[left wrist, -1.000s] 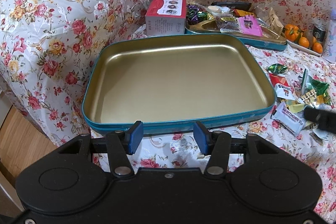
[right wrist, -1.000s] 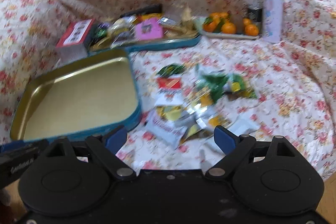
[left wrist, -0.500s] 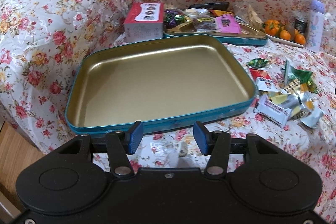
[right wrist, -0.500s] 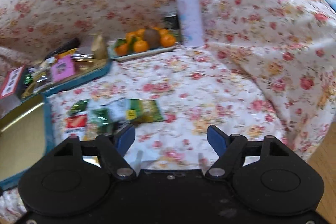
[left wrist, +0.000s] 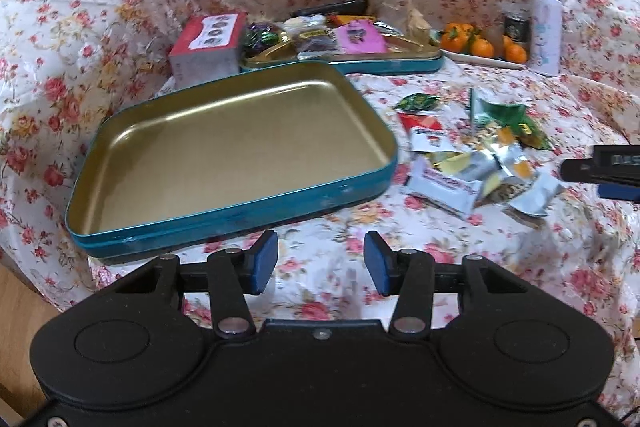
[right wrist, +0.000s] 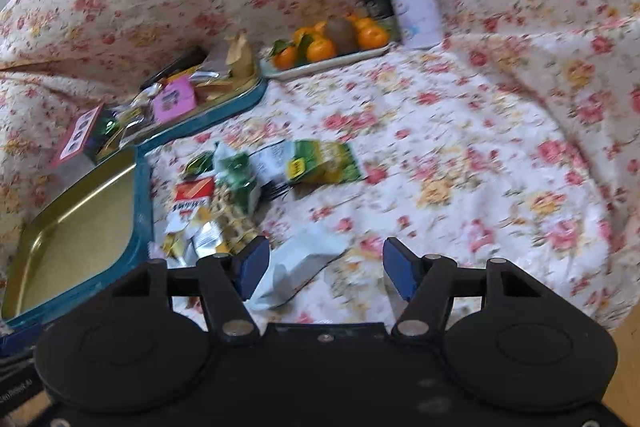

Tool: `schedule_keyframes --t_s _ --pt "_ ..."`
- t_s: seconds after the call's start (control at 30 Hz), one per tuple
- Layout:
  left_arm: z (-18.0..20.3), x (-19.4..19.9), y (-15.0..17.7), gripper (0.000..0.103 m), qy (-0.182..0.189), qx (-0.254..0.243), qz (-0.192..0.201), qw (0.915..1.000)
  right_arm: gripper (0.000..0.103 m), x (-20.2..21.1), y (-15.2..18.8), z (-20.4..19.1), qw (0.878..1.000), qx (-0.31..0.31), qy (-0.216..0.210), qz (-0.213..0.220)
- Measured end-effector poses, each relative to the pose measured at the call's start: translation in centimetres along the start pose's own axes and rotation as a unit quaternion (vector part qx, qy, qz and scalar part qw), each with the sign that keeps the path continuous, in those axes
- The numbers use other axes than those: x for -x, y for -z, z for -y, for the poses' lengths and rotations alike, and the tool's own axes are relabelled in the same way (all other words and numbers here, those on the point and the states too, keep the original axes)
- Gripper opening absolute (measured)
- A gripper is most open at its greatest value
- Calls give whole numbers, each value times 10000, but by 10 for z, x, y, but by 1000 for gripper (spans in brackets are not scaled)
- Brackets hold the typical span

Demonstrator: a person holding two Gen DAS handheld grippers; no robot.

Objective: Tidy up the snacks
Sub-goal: 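Move the right tool toward the white snack bar while the left tool approaches the hawthorn strip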

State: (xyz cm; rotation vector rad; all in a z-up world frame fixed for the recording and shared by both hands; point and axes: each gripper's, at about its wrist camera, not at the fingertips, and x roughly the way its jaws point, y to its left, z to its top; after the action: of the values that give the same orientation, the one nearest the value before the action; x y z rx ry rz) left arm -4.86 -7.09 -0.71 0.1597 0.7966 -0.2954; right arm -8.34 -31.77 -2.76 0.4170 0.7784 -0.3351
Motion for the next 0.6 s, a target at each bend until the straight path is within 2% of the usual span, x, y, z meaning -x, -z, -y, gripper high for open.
schedule_keyframes --t_s 0.07,0.13,0.37,0.6 --pt "6 3 -1 54 21 21 13 10000 66 -5 3 -3 10000 -4 -68 -73" --pt "9 6 -2 52 66 133 -6 9999 59 -9 5 -5 9998 14 -156 -150" --pt "14 6 0 51 142 658 -233 9975 57 -19 10 -10 9992 66 -262 -296" --pt "26 0 -2 51 133 515 -343 9980 57 -33 10 -17 9989 159 -244 -355"
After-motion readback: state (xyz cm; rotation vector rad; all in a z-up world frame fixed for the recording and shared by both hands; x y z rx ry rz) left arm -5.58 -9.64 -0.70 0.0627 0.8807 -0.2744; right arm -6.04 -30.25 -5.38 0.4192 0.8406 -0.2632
